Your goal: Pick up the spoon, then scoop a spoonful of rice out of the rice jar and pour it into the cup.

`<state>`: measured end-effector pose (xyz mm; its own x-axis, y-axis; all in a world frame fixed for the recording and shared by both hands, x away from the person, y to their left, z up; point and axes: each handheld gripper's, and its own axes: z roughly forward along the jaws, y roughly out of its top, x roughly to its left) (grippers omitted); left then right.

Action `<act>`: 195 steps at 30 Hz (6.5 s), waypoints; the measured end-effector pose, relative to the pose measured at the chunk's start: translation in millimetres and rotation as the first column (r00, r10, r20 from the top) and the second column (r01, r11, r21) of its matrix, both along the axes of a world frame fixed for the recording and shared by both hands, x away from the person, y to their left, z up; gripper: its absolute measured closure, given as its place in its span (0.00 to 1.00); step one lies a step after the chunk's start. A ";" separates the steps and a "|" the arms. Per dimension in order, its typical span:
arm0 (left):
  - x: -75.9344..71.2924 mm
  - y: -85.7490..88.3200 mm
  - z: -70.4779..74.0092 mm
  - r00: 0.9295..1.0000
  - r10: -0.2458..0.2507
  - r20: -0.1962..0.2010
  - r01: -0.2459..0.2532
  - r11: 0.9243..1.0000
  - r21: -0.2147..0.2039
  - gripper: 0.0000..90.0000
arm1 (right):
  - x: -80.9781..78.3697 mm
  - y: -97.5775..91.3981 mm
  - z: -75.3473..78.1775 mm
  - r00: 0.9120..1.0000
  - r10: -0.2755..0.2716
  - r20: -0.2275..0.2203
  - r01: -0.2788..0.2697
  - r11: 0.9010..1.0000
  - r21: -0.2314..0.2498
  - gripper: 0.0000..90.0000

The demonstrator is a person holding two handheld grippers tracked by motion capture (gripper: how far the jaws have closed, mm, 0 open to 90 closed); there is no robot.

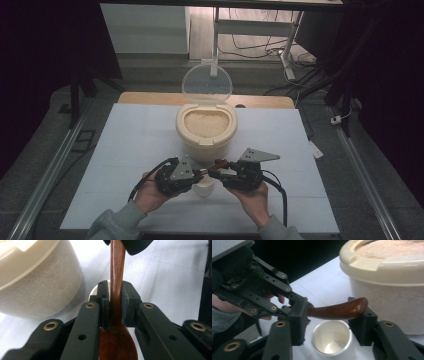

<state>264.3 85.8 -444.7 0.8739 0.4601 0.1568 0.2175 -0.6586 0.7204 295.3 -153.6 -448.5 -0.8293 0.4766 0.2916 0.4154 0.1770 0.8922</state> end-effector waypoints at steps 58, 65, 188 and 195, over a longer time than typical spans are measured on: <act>-14.1 100.2 -48.4 0.949 0.281 -0.146 -0.307 0.930 -0.202 0.30 | 3.1 -48.9 32.5 0.992 -0.009 0.124 -0.020 0.973 0.228 0.92; -19.9 125.5 -60.7 0.925 0.338 -0.174 -0.369 0.909 -0.192 0.29 | 7.1 -62.5 37.5 0.991 -0.041 0.125 0.009 0.969 0.245 0.92; -16.3 133.3 -75.4 0.915 0.339 -0.216 -0.374 0.915 -0.149 0.26 | 116.0 -40.6 48.4 0.929 -0.355 -0.108 0.368 0.915 0.163 0.91; -16.3 134.1 -75.5 0.915 0.339 -0.217 -0.375 0.915 -0.151 0.26 | 119.5 -48.2 42.7 0.906 -0.364 -0.216 0.409 0.886 0.221 0.91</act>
<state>248.0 219.9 -520.2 0.6505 0.7518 -0.1078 0.5518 -0.3703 0.7473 414.8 -201.8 -405.8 -0.5242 0.6403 0.5615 0.5475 -0.2517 0.7981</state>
